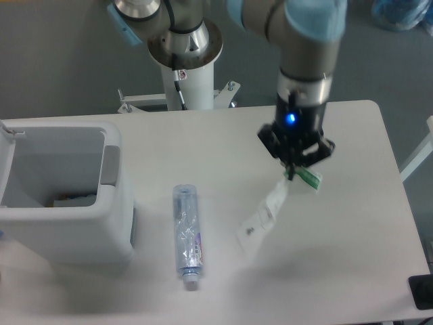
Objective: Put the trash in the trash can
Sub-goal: 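Lift the bag and carry it over the white trash bin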
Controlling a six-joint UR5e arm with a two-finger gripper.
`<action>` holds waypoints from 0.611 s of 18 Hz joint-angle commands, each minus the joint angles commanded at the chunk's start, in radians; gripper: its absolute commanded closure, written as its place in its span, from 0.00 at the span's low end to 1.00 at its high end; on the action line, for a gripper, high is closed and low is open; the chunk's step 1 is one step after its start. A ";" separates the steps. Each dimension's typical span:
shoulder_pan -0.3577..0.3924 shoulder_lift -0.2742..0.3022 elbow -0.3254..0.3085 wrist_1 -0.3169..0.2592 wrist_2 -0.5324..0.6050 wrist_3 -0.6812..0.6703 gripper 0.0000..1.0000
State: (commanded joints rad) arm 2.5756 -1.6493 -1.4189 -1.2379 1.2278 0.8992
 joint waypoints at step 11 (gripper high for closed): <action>-0.185 0.148 -0.028 0.003 -0.136 -0.123 1.00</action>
State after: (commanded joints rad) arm 2.3903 -1.5018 -1.4465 -1.2349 1.0922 0.7762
